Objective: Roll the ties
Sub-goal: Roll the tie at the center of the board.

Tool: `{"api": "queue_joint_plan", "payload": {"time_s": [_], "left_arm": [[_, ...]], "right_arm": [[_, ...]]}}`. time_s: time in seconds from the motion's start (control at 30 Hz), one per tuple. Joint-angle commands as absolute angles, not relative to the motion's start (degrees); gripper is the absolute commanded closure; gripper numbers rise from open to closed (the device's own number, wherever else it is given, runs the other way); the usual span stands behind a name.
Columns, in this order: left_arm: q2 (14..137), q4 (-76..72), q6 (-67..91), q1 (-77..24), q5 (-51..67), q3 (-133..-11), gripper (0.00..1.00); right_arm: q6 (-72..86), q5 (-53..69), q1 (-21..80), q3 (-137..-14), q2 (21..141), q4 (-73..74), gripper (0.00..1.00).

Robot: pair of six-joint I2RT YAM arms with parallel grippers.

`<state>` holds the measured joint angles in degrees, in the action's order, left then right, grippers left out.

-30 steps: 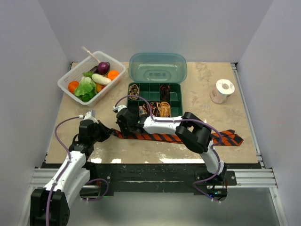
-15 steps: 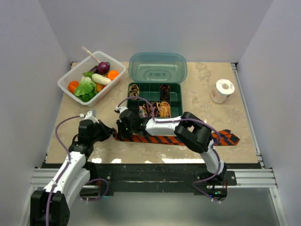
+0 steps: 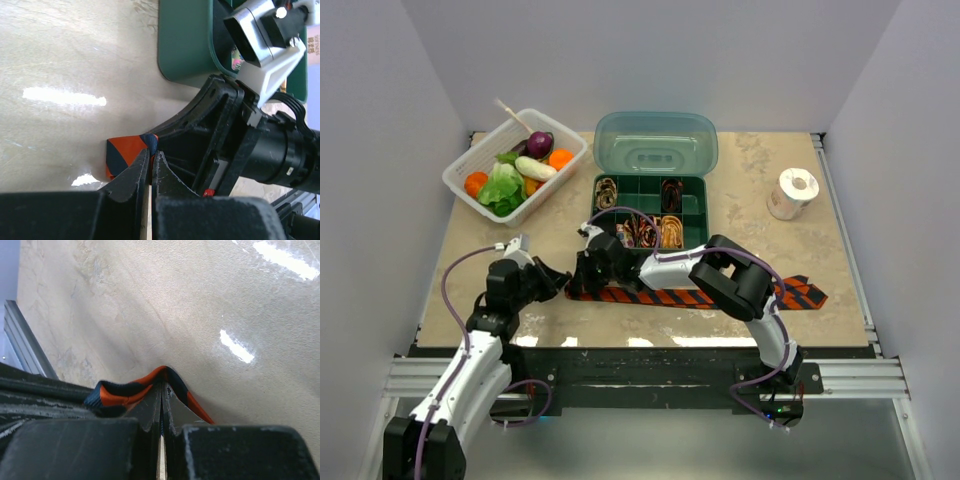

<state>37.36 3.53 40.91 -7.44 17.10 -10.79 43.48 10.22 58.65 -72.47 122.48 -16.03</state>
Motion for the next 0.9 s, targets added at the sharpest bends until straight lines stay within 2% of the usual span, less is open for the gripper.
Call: {"api": "queue_joint_plan", "payload": {"time_s": [0.0, 0.7, 0.87], "left_arm": [[35.68, -1.58, 42.18, -9.05, 19.95, -9.76, 1.00], [33.14, -0.88, 43.68, -14.85, 13.01, -8.53, 1.00], [31.91, 2.09, 43.68, -15.29, 10.82, -8.96, 1.00]], "right_arm": [[45.26, 10.28, 58.01, -70.66, 122.52, -15.47, 1.00], [45.09, 11.87, 58.01, -70.05, 121.65, -15.47, 1.00], [42.37, 9.85, 58.09, -72.24, 118.49, -10.47, 1.00]]}}
